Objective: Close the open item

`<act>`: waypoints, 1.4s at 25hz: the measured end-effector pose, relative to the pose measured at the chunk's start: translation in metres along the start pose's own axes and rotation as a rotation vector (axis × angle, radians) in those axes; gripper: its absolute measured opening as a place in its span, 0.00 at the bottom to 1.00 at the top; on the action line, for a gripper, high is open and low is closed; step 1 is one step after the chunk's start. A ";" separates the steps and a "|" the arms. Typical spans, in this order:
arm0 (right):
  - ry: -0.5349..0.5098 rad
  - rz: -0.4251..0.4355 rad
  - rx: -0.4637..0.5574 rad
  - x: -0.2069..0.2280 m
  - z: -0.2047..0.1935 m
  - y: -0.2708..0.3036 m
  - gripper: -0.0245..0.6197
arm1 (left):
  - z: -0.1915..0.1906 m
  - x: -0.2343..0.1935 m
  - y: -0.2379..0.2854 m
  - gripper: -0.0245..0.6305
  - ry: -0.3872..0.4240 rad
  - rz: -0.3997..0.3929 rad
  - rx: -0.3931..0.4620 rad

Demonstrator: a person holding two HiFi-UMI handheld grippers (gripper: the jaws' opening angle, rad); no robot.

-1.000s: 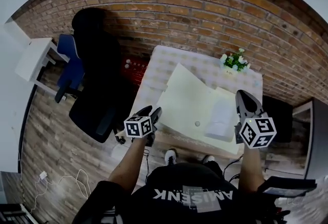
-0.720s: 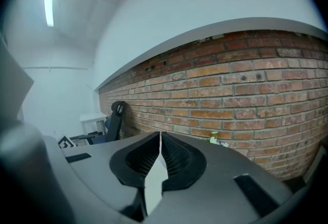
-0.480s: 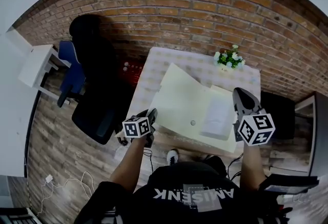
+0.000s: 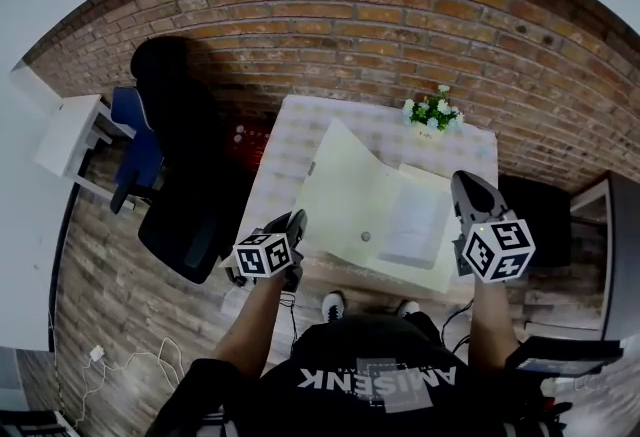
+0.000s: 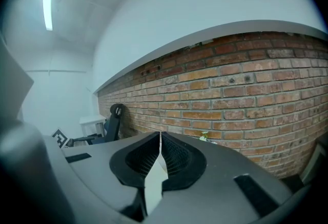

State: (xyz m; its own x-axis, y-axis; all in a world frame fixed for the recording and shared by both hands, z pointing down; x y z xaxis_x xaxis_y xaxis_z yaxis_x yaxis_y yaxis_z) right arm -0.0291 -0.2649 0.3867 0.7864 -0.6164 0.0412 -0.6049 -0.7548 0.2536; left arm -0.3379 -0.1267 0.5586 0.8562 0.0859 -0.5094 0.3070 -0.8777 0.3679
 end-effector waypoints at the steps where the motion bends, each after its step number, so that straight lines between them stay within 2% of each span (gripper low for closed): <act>1: 0.000 0.000 0.002 0.002 0.001 -0.002 0.10 | 0.001 0.008 0.000 0.07 0.005 -0.005 0.005; 13: 0.019 -0.025 -0.002 0.025 -0.004 -0.030 0.10 | 0.004 0.073 0.006 0.06 0.135 -0.042 0.015; 20: 0.032 -0.043 0.007 0.042 -0.006 -0.046 0.10 | 0.001 0.112 0.018 0.07 0.206 -0.082 -0.010; 29: 0.061 -0.088 0.018 0.071 -0.011 -0.067 0.10 | -0.011 0.171 0.046 0.07 0.304 -0.189 -0.085; 35: 0.077 -0.110 0.018 0.091 -0.018 -0.079 0.10 | -0.031 0.207 0.065 0.07 0.337 -0.274 -0.145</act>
State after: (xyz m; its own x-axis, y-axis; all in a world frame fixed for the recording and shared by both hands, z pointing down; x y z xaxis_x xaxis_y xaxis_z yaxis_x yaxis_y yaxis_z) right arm 0.0921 -0.2573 0.3874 0.8548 -0.5114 0.0881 -0.5163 -0.8211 0.2434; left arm -0.1281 -0.1516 0.5014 0.8154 0.4751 -0.3308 0.5754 -0.7282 0.3724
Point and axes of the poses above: the fingertips, and each gripper's own axes: y forward along the fingers, x to its right, z out of its top, the point moved 3 cm from there along -y, backward along the fingers, and after that the axes turned 7 degrees about -z, right-handed, at the moved point
